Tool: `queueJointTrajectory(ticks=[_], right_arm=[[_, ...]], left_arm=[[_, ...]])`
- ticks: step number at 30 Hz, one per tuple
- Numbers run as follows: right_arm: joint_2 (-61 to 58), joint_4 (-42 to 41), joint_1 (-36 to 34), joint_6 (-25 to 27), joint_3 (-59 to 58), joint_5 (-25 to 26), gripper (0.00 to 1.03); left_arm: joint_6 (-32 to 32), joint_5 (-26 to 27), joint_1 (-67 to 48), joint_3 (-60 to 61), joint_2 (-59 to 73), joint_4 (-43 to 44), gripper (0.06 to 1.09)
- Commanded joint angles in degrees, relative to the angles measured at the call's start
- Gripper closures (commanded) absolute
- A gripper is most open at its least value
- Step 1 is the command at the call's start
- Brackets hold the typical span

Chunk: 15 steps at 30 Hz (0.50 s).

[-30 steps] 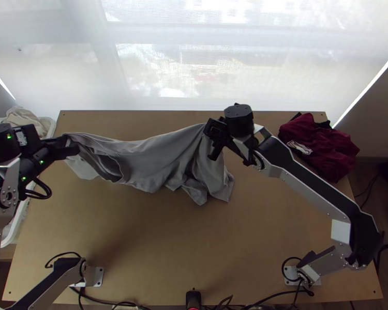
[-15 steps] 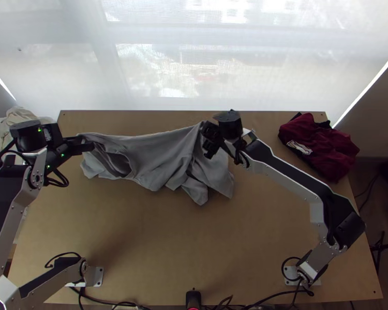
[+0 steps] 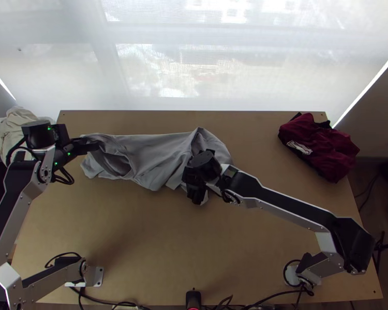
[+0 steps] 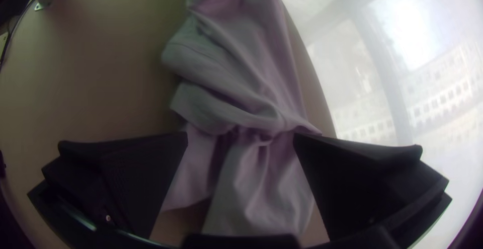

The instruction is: Fold the t-shirt

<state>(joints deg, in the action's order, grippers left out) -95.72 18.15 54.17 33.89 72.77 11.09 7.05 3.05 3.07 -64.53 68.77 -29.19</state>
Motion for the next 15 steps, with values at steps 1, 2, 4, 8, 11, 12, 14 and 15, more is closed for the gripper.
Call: queueJointTrajectory(ticks=[1,2,4,8,11,12,14,15], right_arm=[[-3.68,0.74,7.00,1.88,-0.44,-1.25,0.07],[-4.65,0.66,7.09,2.15,0.00,-1.60,0.07],[-6.58,0.04,7.09,2.23,0.62,-2.22,0.07],[-9.83,-1.10,7.00,2.23,1.58,-3.09,0.10],[-12.30,-1.63,6.82,2.32,3.69,-3.18,0.15],[-13.17,-1.63,6.74,2.41,4.48,-3.36,0.16],[-14.76,-1.63,6.47,2.76,5.71,-3.53,0.18],[-15.46,-1.63,6.30,3.29,6.15,-3.89,0.23]], left_arm=[[1.04,0.20,0.18,1.95,0.31,0.36,1.05],[1.12,0.20,0.18,2.04,0.13,0.36,1.05],[1.30,0.20,0.36,2.48,-0.48,0.36,1.05],[1.30,0.20,0.36,3.54,-1.71,0.36,1.05],[1.48,0.20,0.53,4.24,-2.06,0.36,1.05],[1.56,0.20,0.44,4.50,-2.06,0.36,1.05],[1.74,0.20,0.44,5.03,-2.06,0.36,1.05],[1.83,0.20,0.44,5.21,-2.06,0.36,1.05]])
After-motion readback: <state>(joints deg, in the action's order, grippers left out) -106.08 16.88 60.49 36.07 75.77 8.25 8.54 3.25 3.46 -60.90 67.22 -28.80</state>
